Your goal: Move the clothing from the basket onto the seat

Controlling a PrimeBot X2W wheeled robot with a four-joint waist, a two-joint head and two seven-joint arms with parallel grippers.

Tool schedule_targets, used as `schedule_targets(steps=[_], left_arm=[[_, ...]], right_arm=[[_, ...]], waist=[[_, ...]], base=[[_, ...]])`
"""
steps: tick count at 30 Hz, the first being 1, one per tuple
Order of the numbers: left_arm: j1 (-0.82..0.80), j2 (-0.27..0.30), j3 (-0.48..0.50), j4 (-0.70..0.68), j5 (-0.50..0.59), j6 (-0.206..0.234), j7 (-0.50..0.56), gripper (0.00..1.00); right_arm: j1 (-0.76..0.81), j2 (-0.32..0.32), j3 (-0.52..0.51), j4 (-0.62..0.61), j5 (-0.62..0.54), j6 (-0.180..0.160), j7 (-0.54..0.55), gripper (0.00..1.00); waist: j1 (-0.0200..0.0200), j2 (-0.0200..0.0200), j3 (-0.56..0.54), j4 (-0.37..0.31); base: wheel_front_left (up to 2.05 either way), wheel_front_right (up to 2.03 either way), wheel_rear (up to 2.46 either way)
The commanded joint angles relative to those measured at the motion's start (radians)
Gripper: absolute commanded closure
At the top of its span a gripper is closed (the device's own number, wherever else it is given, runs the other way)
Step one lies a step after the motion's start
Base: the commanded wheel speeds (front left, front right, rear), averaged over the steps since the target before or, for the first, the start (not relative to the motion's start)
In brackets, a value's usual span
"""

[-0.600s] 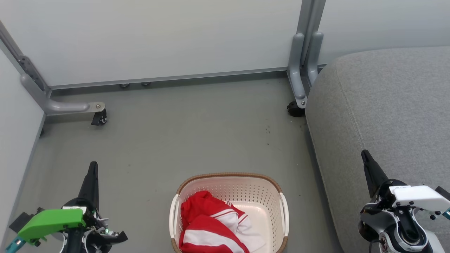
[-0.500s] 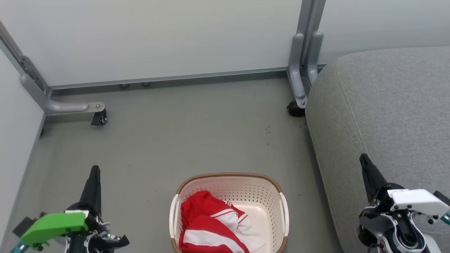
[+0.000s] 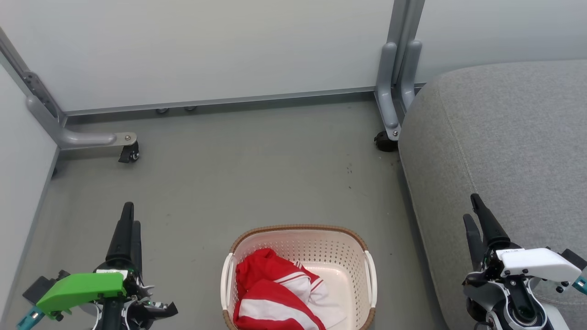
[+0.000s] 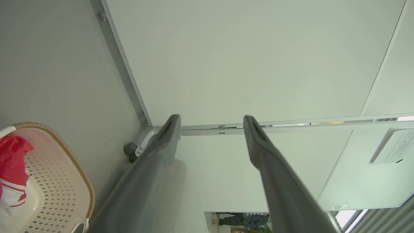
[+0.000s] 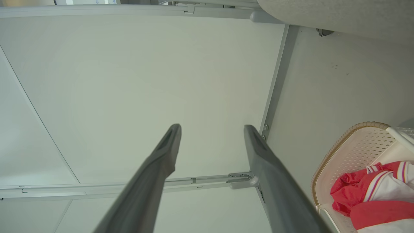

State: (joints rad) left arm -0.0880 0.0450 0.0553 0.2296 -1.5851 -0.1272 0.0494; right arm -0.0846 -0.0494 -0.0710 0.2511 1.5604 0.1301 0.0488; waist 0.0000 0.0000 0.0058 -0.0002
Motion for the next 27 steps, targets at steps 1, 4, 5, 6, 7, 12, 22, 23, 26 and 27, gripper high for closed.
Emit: schedule_targets(steps=[1,4,5,6,7,12,22,23,26,27], left_arm=[[-0.036,0.012,-0.008,-0.027,0.028,-0.002,-0.014,0.00],[-0.037,0.012,-0.004,-0.040,0.071,-0.002,-0.027,0.00],[-0.038,0.011,-0.003,-0.047,0.090,-0.002,-0.031,0.00],[-0.039,0.011,-0.001,-0.052,0.108,-0.002,-0.035,0.00],[-0.039,0.010,-0.002,-0.060,0.131,-0.002,-0.040,0.00],[-0.039,0.009,-0.009,-0.095,0.236,-0.002,-0.060,0.00],[-0.030,0.015,-0.039,-0.124,0.443,-0.003,-0.097,0.00],[-0.030,0.017,-0.044,-0.126,0.466,-0.003,-0.101,0.00],[-0.026,0.020,-0.053,-0.128,0.521,-0.003,-0.111,0.00],[-0.025,0.021,-0.056,-0.127,0.542,-0.003,-0.115,0.00]], right_arm=[[-0.025,-0.011,0.007,-0.024,-0.025,0.000,-0.014,0.00],[-0.027,-0.014,0.011,-0.031,-0.070,0.000,-0.026,0.00],[-0.028,-0.016,0.013,-0.035,-0.093,0.000,-0.031,0.00],[-0.029,-0.017,0.014,-0.038,-0.113,0.000,-0.035,0.00],[-0.029,-0.019,0.016,-0.042,-0.141,0.000,-0.040,0.00],[-0.028,-0.019,0.022,-0.062,-0.260,0.000,-0.059,0.00],[-0.021,-0.018,0.027,-0.094,-0.486,0.000,-0.097,0.00],[-0.021,-0.018,0.030,-0.098,-0.511,0.000,-0.101,0.00],[-0.020,-0.019,0.035,-0.105,-0.569,0.000,-0.111,0.00],[-0.020,-0.021,0.039,-0.107,-0.593,0.000,-0.115,0.00]], waist=[[0.0000,0.0000,0.000,0.000],[0.0000,0.0000,0.000,0.000],[0.0000,0.0000,0.001,0.000],[0.0000,0.0000,0.001,0.000],[0.0000,0.0000,0.001,0.000],[0.0000,0.0000,0.001,-0.001],[0.0000,0.0000,0.001,-0.002],[0.0000,0.0000,0.001,-0.002],[0.0000,0.0000,0.002,-0.002],[0.0000,0.0000,0.002,-0.002]], base=[[0.00,0.00,0.00],[0.00,0.00,0.00],[0.00,0.00,0.00],[0.00,0.00,0.00],[0.00,0.00,0.00],[0.00,0.00,0.00],[0.00,0.00,0.00],[0.00,0.00,0.00],[0.00,0.00,0.00],[0.00,0.00,0.00]])
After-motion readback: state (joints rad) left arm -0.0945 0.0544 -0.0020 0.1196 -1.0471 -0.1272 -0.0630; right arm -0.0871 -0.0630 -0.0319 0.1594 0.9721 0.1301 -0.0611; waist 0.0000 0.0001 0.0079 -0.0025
